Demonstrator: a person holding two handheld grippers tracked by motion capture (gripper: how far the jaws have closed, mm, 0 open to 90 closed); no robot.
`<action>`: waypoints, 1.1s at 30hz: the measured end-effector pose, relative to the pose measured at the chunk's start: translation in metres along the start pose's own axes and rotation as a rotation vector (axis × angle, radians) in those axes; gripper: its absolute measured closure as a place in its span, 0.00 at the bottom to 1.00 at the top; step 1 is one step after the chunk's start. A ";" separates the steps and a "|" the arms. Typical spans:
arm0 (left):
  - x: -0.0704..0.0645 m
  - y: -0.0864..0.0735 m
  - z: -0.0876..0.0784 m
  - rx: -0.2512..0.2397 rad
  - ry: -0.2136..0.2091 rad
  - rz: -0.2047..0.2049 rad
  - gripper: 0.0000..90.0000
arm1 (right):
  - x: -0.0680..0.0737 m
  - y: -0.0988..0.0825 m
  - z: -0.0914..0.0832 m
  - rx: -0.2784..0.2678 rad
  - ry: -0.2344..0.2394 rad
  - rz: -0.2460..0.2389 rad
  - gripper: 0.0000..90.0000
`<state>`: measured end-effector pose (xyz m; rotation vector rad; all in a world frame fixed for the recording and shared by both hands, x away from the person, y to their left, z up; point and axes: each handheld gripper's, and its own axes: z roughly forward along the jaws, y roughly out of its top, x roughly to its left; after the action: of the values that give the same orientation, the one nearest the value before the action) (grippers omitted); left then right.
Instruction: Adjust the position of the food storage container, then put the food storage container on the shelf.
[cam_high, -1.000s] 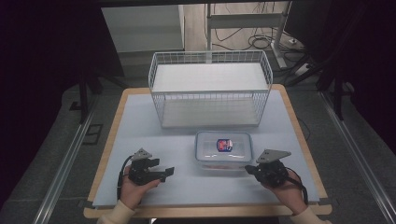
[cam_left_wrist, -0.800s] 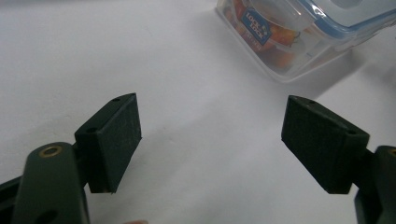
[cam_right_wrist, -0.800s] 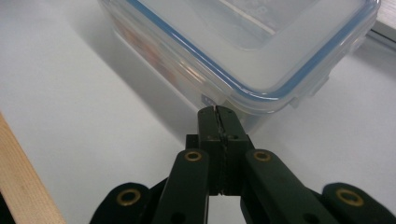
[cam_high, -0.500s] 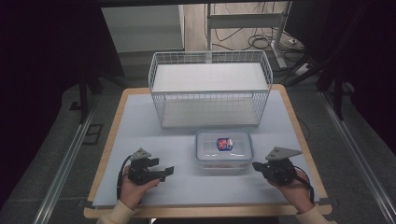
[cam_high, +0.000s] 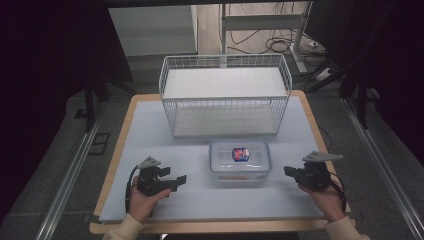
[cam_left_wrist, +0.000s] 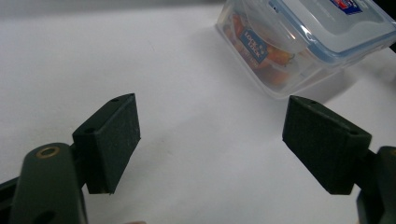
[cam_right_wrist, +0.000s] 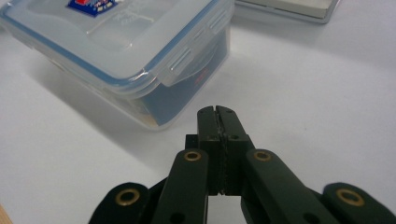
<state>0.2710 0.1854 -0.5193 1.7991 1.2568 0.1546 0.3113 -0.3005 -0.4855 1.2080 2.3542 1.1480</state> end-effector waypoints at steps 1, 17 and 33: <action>0.000 0.001 0.000 0.000 -0.001 -0.001 0.21 | -0.001 0.000 0.000 -0.005 0.004 0.006 0.98; -0.008 0.025 0.010 -0.013 -0.048 -0.018 0.20 | -0.004 0.016 0.002 -0.060 0.093 0.090 0.30; -0.021 0.047 0.024 -0.023 -0.095 -0.042 0.19 | -0.007 0.033 0.000 -0.085 0.137 0.133 0.25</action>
<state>0.3063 0.1508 -0.4912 1.7391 1.2198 0.0595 0.3344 -0.2951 -0.4619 1.3114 2.3242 1.4012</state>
